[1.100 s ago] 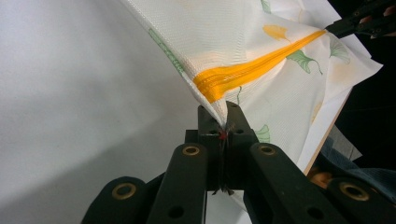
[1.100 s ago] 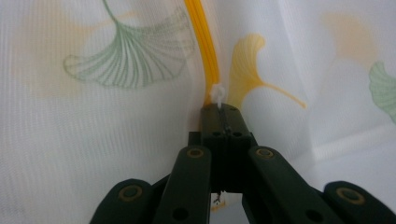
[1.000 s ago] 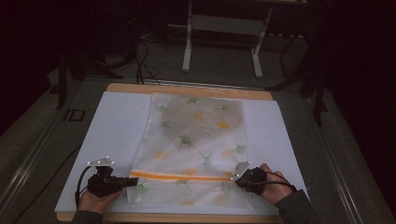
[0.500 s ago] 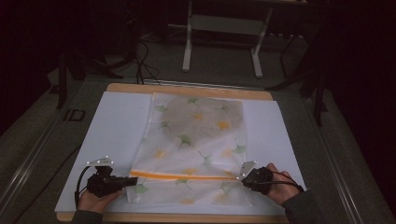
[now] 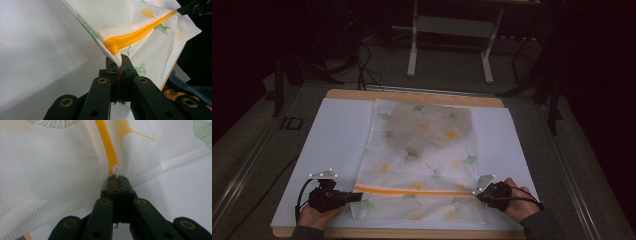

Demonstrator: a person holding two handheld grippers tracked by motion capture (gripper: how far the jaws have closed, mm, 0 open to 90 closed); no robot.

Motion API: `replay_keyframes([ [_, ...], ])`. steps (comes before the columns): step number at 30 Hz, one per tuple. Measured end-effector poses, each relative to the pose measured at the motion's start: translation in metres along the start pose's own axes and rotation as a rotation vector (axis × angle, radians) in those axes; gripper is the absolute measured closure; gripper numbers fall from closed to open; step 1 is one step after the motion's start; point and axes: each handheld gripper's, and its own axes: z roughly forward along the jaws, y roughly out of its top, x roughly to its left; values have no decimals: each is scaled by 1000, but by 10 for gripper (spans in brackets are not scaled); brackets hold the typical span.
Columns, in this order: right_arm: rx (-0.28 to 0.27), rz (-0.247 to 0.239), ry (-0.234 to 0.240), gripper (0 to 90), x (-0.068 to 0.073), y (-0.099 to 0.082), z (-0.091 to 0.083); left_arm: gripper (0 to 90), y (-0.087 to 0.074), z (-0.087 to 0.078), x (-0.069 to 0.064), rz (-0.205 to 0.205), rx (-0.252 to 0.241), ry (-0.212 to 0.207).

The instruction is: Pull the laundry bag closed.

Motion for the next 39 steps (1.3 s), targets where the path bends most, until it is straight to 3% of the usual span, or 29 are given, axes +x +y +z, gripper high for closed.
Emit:
replay_keyframes([
  [3, -5, 6, -1, 900, 0, -1, 0, 883, -1, 1, 0, -3, 1, -10],
  [5, -9, 5, 1, 900, 0, -3, -1, 862, -3, 4, 0, 18, 29, -15],
  [12, -30, 15, 3, 900, -2, -9, -1, 756, -2, 2, 0, 24, 16, -11],
  [15, -35, 33, 4, 890, -2, -10, -1, 642, -3, -5, 3, 19, -34, 30],
  [19, -40, 57, 0, 823, -2, -9, 0, 620, -3, -8, 3, 22, -59, 39],
  [24, -84, 107, 10, 724, -6, -11, -4, 606, -1, -10, 0, 61, -78, 101],
  [30, -208, 219, 34, 598, -14, -18, -13, 586, 1, -10, -4, 101, -115, 190],
  [35, -302, 368, 29, 552, -21, -27, -10, 556, 2, -10, -5, 124, -141, 244],
  [39, -328, 466, 8, 533, -23, -32, -3, 551, 2, -11, -5, 141, -159, 304],
])
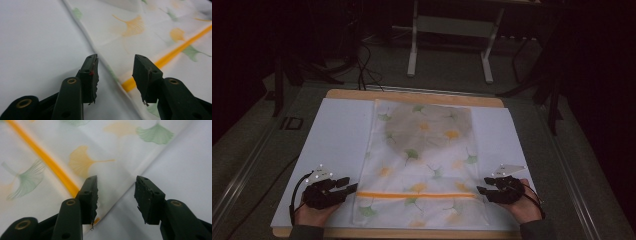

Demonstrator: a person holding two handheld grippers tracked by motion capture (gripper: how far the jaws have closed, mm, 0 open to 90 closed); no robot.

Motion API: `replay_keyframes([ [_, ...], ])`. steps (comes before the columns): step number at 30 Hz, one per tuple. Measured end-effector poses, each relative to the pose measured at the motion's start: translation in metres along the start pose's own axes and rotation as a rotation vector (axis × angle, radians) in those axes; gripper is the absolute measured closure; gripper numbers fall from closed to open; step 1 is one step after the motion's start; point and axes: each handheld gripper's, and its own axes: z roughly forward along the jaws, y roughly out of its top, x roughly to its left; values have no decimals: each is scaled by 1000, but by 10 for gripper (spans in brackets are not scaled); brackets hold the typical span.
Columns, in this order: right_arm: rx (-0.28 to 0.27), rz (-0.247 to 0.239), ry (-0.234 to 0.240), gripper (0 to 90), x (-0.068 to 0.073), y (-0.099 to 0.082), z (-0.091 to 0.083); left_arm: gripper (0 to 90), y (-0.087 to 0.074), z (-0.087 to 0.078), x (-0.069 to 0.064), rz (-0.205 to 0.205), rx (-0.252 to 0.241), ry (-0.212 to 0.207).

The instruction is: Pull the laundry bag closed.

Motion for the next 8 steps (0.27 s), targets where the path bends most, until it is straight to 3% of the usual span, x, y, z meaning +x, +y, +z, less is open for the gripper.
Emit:
replay_keyframes([
  [2, -32, 49, -11, 520, -2, -3, 2, 548, 0, 0, 1, 2, -18, 23],
  [3, -32, 49, -11, 520, -2, -3, 2, 545, 0, 0, 1, 2, -18, 23],
  [5, -74, 91, -22, 512, -3, -8, 5, 541, -1, 0, 4, 6, -41, 75],
  [8, -71, 110, -46, 483, -4, -10, 10, 525, 0, 2, 8, 9, -52, 104],
])
